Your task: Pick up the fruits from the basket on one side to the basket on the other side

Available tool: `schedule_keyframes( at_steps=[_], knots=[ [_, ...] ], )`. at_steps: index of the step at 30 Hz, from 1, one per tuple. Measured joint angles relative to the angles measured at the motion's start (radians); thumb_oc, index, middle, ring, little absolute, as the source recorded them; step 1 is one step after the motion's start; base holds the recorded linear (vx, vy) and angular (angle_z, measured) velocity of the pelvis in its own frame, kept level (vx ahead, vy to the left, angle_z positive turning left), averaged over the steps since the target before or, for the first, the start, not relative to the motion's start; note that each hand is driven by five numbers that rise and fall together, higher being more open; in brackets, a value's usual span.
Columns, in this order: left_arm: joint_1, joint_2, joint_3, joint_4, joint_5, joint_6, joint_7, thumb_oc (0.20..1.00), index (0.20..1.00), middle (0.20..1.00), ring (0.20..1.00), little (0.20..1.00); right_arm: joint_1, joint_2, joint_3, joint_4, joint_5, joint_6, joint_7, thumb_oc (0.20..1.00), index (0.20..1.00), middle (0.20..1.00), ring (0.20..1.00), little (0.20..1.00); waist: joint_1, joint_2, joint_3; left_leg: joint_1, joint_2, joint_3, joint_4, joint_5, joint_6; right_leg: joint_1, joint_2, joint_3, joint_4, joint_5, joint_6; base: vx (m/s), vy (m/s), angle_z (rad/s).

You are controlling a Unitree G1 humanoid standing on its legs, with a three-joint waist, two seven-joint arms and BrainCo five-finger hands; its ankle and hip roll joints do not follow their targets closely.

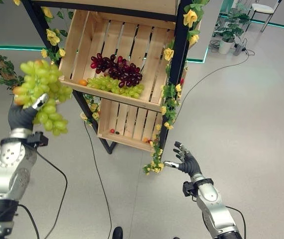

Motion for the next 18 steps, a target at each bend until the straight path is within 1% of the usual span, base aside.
schedule_keyframes(
  at_steps=[1, 3, 4, 5, 6, 7, 8, 9, 10, 11, 12, 13, 14, 15, 16, 17, 18],
  knots=[
    [-0.017, 0.010, -0.017, 0.004, -0.008, -0.001, 0.000, 0.200, 0.200, 0.200, 0.200, 0.200, 0.000, 0.000, 0.000, 0.001, 0.000, 0.000, 0.000, 1.000, 1.000, 1.000, 1.000, 1.000, -0.001, 0.000, 0.000, 0.000, 0.000, 0.000, 0.000, 0.000, 0.000, 0.000, 0.000, 0.000, 0.000, 0.000, 0.000, 0.06, -0.001, -0.01],
    [-0.104, 0.046, -0.104, 0.043, -0.034, -0.011, 0.000, 0.200, 0.200, 0.200, 0.200, 0.200, -0.007, -0.001, 0.008, 0.013, 0.000, 0.001, 0.000, 1.000, 1.000, 1.000, 1.000, 1.000, 0.001, 0.001, 0.000, 0.000, 0.001, 0.001, 0.000, 0.000, 0.000, 0.000, 0.001, 0.000, 0.000, 0.000, 0.000, 0.05, -0.004, 0.00],
    [-0.133, 0.056, -0.128, 0.061, -0.042, -0.011, -0.003, 0.200, 0.200, 0.200, 0.200, 0.200, -0.014, -0.001, 0.019, 0.019, 0.000, 0.001, 0.000, 1.000, 1.000, 1.000, 1.000, 1.000, -0.002, 0.001, 0.000, 0.000, 0.001, 0.001, 0.001, 0.000, 0.000, 0.000, 0.001, 0.000, 0.000, 0.000, 0.000, 0.05, -0.001, -0.02],
    [-0.166, 0.057, -0.149, 0.080, -0.048, -0.012, -0.002, 0.200, 0.200, 0.200, 0.200, 0.200, -0.018, -0.001, 0.034, 0.024, 0.000, 0.001, 0.000, 1.000, 1.000, 1.000, 1.000, 1.000, -0.008, 0.003, -0.002, 0.001, 0.001, 0.003, 0.001, 0.000, 0.000, 0.000, 0.000, 0.001, 0.000, 0.000, 0.000, 0.06, 0.001, -0.01],
    [-0.221, 0.077, -0.204, 0.121, -0.064, -0.015, -0.002, 0.200, 0.200, 0.200, 0.200, 0.200, -0.018, 0.000, 0.045, 0.033, 0.000, 0.002, 0.000, 1.000, 1.000, 1.000, 1.000, 1.000, -0.014, 0.003, -0.002, 0.002, 0.001, 0.002, 0.002, 0.000, 0.000, 0.002, 0.000, 0.001, 0.000, 0.000, 0.000, 0.04, 0.002, -0.01],
    [-0.247, 0.095, -0.229, 0.144, -0.075, -0.015, -0.005, 0.200, 0.200, 0.200, 0.200, 0.200, -0.022, 0.000, 0.059, 0.037, 0.000, 0.003, 0.000, 1.000, 1.000, 1.000, 1.000, 1.000, -0.026, 0.004, -0.003, 0.003, 0.001, 0.002, 0.002, 0.000, 0.000, 0.003, 0.000, 0.001, 0.000, 0.000, 0.000, 0.04, 0.001, 0.00],
    [-0.297, 0.126, -0.277, 0.202, -0.084, -0.018, -0.006, 0.200, 0.200, 0.200, 0.200, 0.200, -0.022, 0.001, 0.075, 0.038, -0.001, 0.004, 0.002, 1.000, 1.000, 1.000, 1.000, 1.000, -0.027, 0.007, -0.006, 0.004, 0.001, 0.003, 0.002, 0.000, 0.000, 0.003, 0.000, 0.001, 0.000, 0.000, 0.000, 0.02, 0.001, -0.03],
    [-0.350, 0.135, -0.316, 0.280, -0.085, -0.018, -0.009, 0.200, 0.200, 0.200, 0.200, 0.200, -0.018, 0.000, 0.085, 0.038, -0.001, 0.006, 0.002, 1.000, 1.000, 1.000, 1.000, 1.000, -0.050, 0.013, -0.013, 0.007, 0.001, 0.007, 0.000, 0.000, 0.000, 0.003, -0.003, 0.003, 0.000, 0.000, 0.000, 0.03, 0.003, -0.03],
    [-0.372, 0.142, -0.337, 0.314, -0.086, -0.016, -0.010, 0.200, 0.200, 0.200, 0.200, 0.200, -0.019, 0.000, 0.089, 0.039, -0.001, 0.009, 0.002, 1.000, 1.000, 1.000, 1.000, 1.000, -0.046, 0.017, -0.016, 0.006, 0.001, 0.006, 0.000, 0.000, 0.000, 0.003, -0.001, 0.003, 0.000, 0.000, 0.000, 0.02, 0.007, -0.06],
    [-0.397, 0.147, -0.350, 0.362, -0.094, -0.014, -0.015, 0.200, 0.200, 0.200, 0.200, 0.200, -0.017, 0.000, 0.096, 0.038, 0.000, 0.008, 0.002, 1.000, 1.000, 1.000, 1.000, 1.000, -0.066, 0.023, -0.021, 0.011, 0.001, 0.011, -0.004, 0.001, 0.000, 0.002, -0.001, 0.005, 0.000, 0.001, 0.001, 0.02, 0.007, -0.09],
    [-0.448, 0.157, -0.406, 0.446, -0.096, -0.008, -0.021, 0.200, 0.200, 0.200, 0.200, 0.200, -0.013, -0.002, 0.104, 0.040, 0.000, 0.010, 0.001, 1.000, 1.000, 1.000, 1.000, 1.000, -0.061, 0.030, -0.027, 0.015, 0.003, 0.017, -0.007, 0.001, 0.000, 0.002, -0.001, 0.009, 0.000, 0.001, 0.001, 0.01, 0.010, -0.13],
    [-0.466, 0.158, -0.418, 0.477, -0.096, -0.003, -0.021, 0.200, 0.200, 0.200, 0.200, 0.200, -0.013, -0.004, 0.111, 0.040, 0.000, 0.010, 0.002, 1.000, 1.000, 1.000, 1.000, 1.000, -0.064, 0.034, -0.030, 0.016, 0.004, 0.020, -0.008, 0.001, 0.000, 0.001, 0.000, 0.010, 0.000, 0.001, 0.001, 0.01, 0.005, -0.13],
    [-0.469, 0.158, -0.418, 0.487, -0.096, 0.005, -0.023, 0.200, 0.200, 0.200, 0.200, 0.200, -0.012, -0.004, 0.112, 0.040, 0.000, 0.010, 0.002, 1.000, 1.000, 1.000, 1.000, 1.000, -0.079, 0.039, -0.034, 0.015, 0.005, 0.024, -0.011, 0.001, 0.000, -0.003, 0.000, 0.012, 0.000, 0.001, 0.001, 0.02, 0.013, -0.09],
    [-0.488, 0.159, -0.446, 0.529, -0.098, 0.008, -0.037, 0.200, 0.200, 0.200, 0.200, 0.200, -0.011, -0.004, 0.113, 0.040, 0.000, 0.011, 0.002, 1.000, 1.000, 1.000, 1.000, 1.000, -0.080, 0.044, -0.039, 0.015, 0.005, 0.027, -0.015, 0.002, 0.001, -0.006, 0.001, 0.013, 0.000, 0.002, 0.000, 0.01, 0.009, -0.08],
    [-0.498, 0.158, -0.456, 0.551, -0.099, 0.017, -0.042, 0.200, 0.200, 0.200, 0.200, 0.200, -0.010, -0.004, 0.115, 0.040, 0.000, 0.011, 0.002, 1.000, 1.000, 1.000, 1.000, 1.000, -0.088, 0.046, -0.041, 0.016, 0.006, 0.029, -0.017, 0.002, 0.001, -0.009, 0.000, 0.016, 0.000, 0.002, 0.000, 0.01, 0.008, -0.08],
    [-0.513, 0.159, -0.475, 0.578, -0.102, 0.021, -0.045, 0.200, 0.200, 0.200, 0.200, 0.200, -0.009, -0.004, 0.117, 0.040, 0.000, 0.011, 0.002, 1.000, 1.000, 1.000, 1.000, 1.000, -0.087, 0.047, -0.044, 0.016, 0.006, 0.032, -0.018, 0.002, 0.001, -0.010, 0.001, 0.017, 0.000, 0.002, 0.000, 0.02, 0.008, -0.07],
    [-0.532, 0.159, -0.488, 0.608, -0.104, 0.037, -0.051, 0.200, 0.200, 0.200, 0.200, 0.200, -0.008, -0.006, 0.124, 0.040, 0.000, 0.011, 0.002, 1.000, 1.000, 1.000, 1.000, 1.000, -0.096, 0.048, -0.044, 0.017, 0.007, 0.033, -0.019, 0.002, 0.001, -0.011, 0.000, 0.017, 0.000, 0.002, 0.000, 0.02, 0.008, -0.04]
  ],
)
